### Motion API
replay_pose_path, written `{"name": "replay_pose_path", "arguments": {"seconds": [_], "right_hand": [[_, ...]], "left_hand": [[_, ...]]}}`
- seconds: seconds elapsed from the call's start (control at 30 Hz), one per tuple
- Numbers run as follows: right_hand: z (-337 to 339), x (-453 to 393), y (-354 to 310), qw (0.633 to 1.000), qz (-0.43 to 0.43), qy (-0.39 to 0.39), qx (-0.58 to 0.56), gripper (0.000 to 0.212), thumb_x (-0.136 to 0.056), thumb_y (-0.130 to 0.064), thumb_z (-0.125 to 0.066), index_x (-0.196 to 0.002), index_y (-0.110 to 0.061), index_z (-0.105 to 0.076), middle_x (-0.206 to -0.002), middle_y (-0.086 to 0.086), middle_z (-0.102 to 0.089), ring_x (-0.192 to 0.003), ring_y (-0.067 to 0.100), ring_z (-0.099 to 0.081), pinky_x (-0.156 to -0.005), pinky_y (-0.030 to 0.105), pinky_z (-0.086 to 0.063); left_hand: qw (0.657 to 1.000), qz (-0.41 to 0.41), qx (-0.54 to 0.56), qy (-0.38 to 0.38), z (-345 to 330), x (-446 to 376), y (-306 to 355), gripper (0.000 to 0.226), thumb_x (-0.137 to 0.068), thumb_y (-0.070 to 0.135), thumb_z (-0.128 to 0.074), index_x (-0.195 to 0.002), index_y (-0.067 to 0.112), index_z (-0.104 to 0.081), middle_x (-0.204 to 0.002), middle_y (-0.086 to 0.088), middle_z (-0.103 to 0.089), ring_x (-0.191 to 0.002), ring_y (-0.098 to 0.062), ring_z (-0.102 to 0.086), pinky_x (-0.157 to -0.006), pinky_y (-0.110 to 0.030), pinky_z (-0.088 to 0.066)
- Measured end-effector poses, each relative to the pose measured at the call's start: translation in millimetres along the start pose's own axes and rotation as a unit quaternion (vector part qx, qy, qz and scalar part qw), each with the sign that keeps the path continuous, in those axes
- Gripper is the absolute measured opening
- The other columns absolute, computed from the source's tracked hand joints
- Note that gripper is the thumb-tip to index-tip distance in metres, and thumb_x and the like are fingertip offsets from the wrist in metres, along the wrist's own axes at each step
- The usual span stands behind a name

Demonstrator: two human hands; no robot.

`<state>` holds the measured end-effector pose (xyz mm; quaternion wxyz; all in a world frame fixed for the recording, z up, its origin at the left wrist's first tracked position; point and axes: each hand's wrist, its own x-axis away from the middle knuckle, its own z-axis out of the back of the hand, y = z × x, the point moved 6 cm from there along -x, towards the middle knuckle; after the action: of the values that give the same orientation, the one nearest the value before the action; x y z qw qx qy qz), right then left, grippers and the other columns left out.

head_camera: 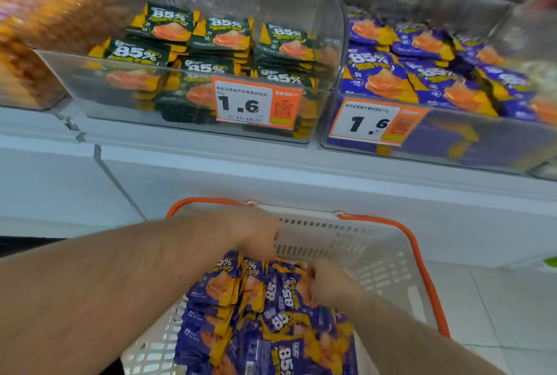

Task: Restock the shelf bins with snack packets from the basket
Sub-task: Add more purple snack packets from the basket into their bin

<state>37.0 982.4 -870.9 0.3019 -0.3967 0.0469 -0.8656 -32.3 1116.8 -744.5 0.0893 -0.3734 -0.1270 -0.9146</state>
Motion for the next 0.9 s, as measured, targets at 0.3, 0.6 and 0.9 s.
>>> {"name": "replay_pose_path", "arguments": {"seconds": [0.3, 0.6, 0.9], "right_hand": [[117.8, 83.6, -11.7, 0.941, 0.099, 0.142, -0.290, 0.035, -0.080, 0.025, -0.043, -0.089, -0.007, -0.052, -0.070, 0.017, -0.062, -0.047, 0.020, -0.062, -0.050, 0.035, -0.055], [181.9, 156.5, -47.2, 0.860, 0.202, 0.355, -0.306, 0.027, -0.079, 0.005, -0.062, -0.085, -0.019, -0.053, -0.084, 0.008, -0.059, -0.066, 0.011, -0.060, -0.065, 0.029, -0.054], [217.2, 208.3, -81.8, 0.777, 0.262, 0.565, -0.094, 0.080, -0.051, -0.060, -0.070, -0.120, -0.023, -0.052, -0.129, -0.016, -0.034, -0.123, -0.018, -0.027, -0.093, 0.014, -0.035]], "left_hand": [[0.996, 0.018, 0.071, 0.051, 33.6, 32.3, 7.9, 0.061, -0.094, 0.049, -0.055, -0.139, 0.008, -0.046, -0.133, -0.008, -0.055, -0.113, -0.026, -0.057, -0.090, -0.034, -0.046], [0.905, -0.127, 0.356, 0.198, 119.3, 82.4, 21.8, 0.008, -0.089, 0.005, -0.061, -0.096, 0.004, -0.064, -0.088, -0.011, -0.065, -0.071, -0.015, -0.056, -0.052, -0.022, -0.049], [0.733, -0.185, 0.496, 0.427, 185.9, 130.5, 36.3, 0.008, -0.092, 0.023, -0.067, -0.092, 0.014, -0.066, -0.074, -0.003, -0.071, -0.045, -0.007, -0.056, -0.046, -0.019, -0.046]]}}
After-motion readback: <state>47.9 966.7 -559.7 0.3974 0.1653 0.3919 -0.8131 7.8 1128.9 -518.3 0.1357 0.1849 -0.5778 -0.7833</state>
